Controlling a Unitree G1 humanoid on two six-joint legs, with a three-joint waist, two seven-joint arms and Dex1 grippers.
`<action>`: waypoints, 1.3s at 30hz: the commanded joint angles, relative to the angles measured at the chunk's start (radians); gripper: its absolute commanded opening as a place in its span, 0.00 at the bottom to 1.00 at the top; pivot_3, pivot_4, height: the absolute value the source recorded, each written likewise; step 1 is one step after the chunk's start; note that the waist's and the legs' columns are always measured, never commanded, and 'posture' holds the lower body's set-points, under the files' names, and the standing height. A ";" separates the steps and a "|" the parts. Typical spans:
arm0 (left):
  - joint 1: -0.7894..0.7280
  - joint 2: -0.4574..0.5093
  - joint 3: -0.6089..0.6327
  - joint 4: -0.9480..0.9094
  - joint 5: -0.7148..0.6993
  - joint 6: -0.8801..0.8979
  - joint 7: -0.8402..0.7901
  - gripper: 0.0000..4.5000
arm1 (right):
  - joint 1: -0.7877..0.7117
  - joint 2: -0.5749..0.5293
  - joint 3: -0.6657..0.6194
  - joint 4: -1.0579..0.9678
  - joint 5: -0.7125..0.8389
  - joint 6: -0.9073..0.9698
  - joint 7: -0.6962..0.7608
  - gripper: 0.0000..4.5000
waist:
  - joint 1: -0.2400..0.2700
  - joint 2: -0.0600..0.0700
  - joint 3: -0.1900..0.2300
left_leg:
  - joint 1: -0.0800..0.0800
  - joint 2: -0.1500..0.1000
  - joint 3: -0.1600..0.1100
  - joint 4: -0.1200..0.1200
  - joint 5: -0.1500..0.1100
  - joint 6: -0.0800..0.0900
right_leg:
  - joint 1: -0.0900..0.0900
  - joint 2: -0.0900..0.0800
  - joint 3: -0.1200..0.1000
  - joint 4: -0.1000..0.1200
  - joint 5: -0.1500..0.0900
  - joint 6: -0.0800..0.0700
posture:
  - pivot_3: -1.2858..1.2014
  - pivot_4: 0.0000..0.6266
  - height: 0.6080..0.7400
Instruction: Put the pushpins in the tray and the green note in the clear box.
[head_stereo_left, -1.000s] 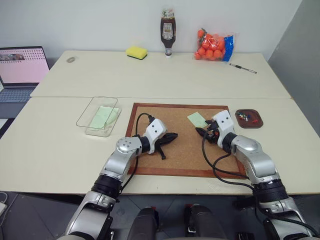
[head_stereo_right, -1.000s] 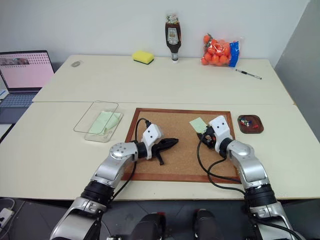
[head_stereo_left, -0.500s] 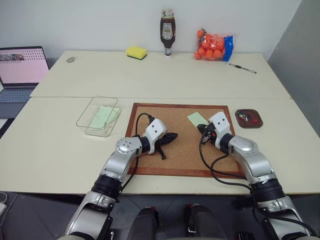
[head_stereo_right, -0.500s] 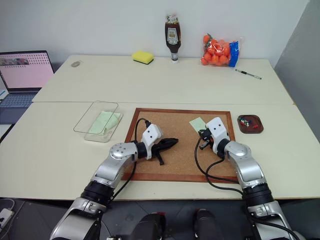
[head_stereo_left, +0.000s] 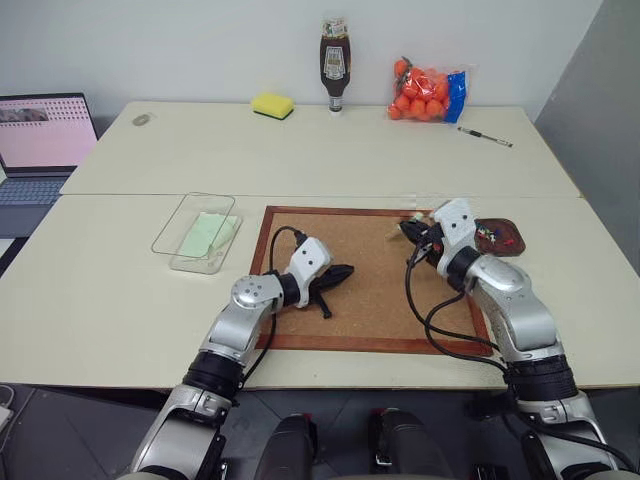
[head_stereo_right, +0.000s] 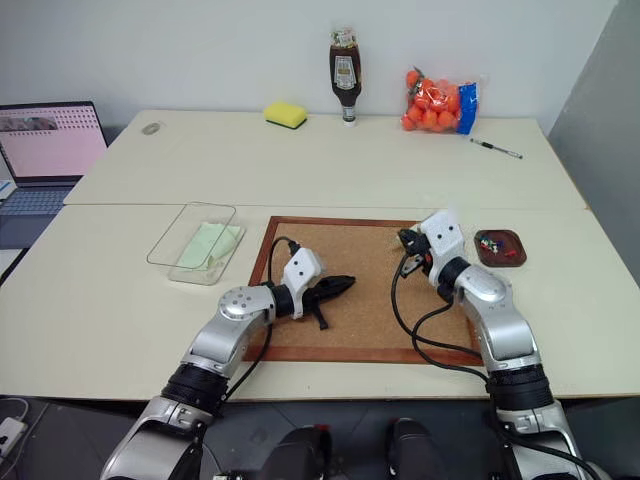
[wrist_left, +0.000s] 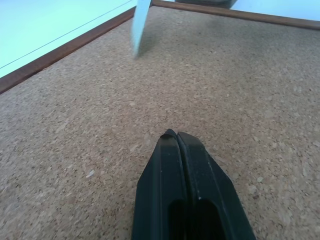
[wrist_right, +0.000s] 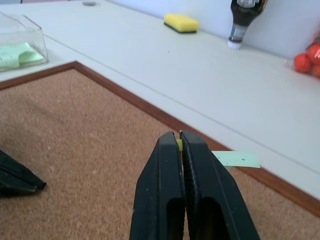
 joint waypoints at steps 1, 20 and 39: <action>0.053 -0.017 0.002 -0.072 0.001 0.036 0.046 0.00 | -0.002 -0.002 -0.015 -0.084 0.021 0.022 -0.003 0.01 | -0.001 0.000 0.000 | 0.000 0.000 0.000 0.000 0.000 0.000 | 0.000 0.000 0.000 0.000 0.000 0.000 | 0.52 0.24 1.00; 0.005 -0.042 0.030 -0.188 -0.030 -0.109 0.049 0.54 | 0.050 0.000 0.005 -0.301 0.080 0.200 -0.003 0.00 | 0.000 -0.001 0.001 | -0.003 0.000 -0.002 0.000 0.000 0.000 | -0.002 0.000 0.000 -0.001 0.000 0.000 | 0.52 0.24 1.00; -0.169 -0.103 -0.006 0.145 0.114 -0.354 0.127 0.70 | 0.031 0.003 0.015 -0.421 0.165 0.353 -0.010 0.00 | 0.000 -0.001 0.001 | -0.003 0.000 -0.001 0.000 0.000 0.000 | -0.002 0.000 -0.002 -0.001 0.000 0.000 | 0.52 0.24 1.00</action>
